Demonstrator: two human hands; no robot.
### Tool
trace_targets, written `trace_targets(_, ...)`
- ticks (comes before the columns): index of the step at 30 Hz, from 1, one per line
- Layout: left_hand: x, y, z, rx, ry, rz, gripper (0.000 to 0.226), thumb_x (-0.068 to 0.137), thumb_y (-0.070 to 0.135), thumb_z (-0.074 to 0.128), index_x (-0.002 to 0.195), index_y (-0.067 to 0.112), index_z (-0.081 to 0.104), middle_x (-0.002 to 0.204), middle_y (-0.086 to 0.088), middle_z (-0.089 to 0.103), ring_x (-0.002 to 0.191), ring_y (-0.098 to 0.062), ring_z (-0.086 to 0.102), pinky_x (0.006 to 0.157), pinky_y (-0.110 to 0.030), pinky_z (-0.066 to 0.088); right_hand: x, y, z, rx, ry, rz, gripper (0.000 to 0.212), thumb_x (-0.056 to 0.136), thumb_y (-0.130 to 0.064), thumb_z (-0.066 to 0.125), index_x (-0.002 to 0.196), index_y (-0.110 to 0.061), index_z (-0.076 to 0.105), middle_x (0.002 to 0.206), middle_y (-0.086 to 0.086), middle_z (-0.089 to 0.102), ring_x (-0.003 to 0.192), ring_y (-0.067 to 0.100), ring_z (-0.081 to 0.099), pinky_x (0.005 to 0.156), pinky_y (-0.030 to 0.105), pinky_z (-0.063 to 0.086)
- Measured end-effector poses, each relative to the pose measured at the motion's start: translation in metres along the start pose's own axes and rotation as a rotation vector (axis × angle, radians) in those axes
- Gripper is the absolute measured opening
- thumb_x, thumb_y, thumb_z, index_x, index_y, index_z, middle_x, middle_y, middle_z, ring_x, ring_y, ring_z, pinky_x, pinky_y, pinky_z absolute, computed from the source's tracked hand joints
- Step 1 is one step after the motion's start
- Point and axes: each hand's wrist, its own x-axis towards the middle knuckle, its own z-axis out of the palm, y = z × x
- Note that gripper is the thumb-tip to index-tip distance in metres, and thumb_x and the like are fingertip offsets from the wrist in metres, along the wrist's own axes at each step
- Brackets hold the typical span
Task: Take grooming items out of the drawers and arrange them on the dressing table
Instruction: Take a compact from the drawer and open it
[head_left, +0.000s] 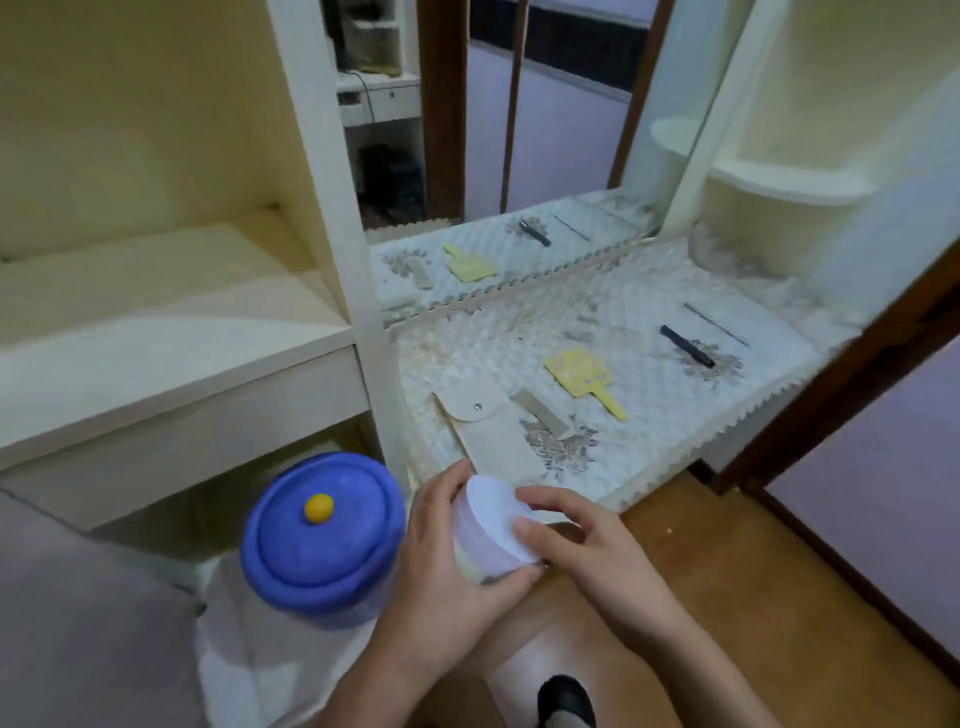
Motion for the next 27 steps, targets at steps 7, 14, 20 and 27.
trace_targets(7, 0.013, 0.019, 0.069, 0.003, -0.108, -0.02, 0.075, 0.053, 0.036, 0.085, 0.105, 0.053, 0.034, 0.12, 0.024, 0.049, 0.111, 0.005, 0.05, 0.08, 0.007, 0.034, -0.008, 0.01, -0.075, 0.025, -0.044, 0.077, 0.054, 0.052, -0.043, 0.079, 0.101, -0.024, 0.066, 0.089, 0.001, 0.072, 0.082, 0.009, 0.064, 0.078, 0.021, 0.049)
trace_targets(14, 0.031, 0.057, 0.187, -0.047, -0.26, -0.081, 0.073, 0.049, 0.063, 0.067, 0.111, 0.059, 0.029, 0.13, 0.032, 0.037, 0.119, 0.014, 0.04, 0.085, -0.004, 0.04, -0.011, 0.029, -0.197, 0.046, -0.007, 0.117, 0.035, 0.068, -0.035, 0.079, 0.099, -0.023, 0.069, 0.091, -0.002, 0.07, 0.085, 0.013, 0.066, 0.077, 0.022, 0.051)
trace_targets(20, 0.053, 0.096, 0.279, -0.116, -0.334, -0.194, 0.078, 0.047, 0.054, 0.081, 0.115, 0.051, 0.042, 0.125, 0.024, 0.048, 0.118, 0.004, 0.046, 0.103, -0.027, 0.041, -0.011, 0.043, -0.299, 0.019, 0.077, 0.173, 0.041, 0.057, -0.051, 0.075, 0.089, -0.026, 0.074, 0.086, 0.002, 0.073, 0.08, 0.008, 0.068, 0.077, 0.022, 0.051)
trace_targets(27, 0.08, 0.11, 0.319, -0.185, -0.451, -0.318, 0.089, 0.039, 0.041, 0.085, 0.12, 0.033, 0.049, 0.125, 0.014, 0.056, 0.116, 0.003, 0.053, 0.102, -0.019, 0.042, 0.008, 0.051, -0.36, 0.105, 0.126, 0.173, 0.042, 0.056, -0.056, 0.076, 0.08, -0.022, 0.077, 0.087, 0.002, 0.075, 0.081, 0.01, 0.066, 0.079, 0.029, 0.053)
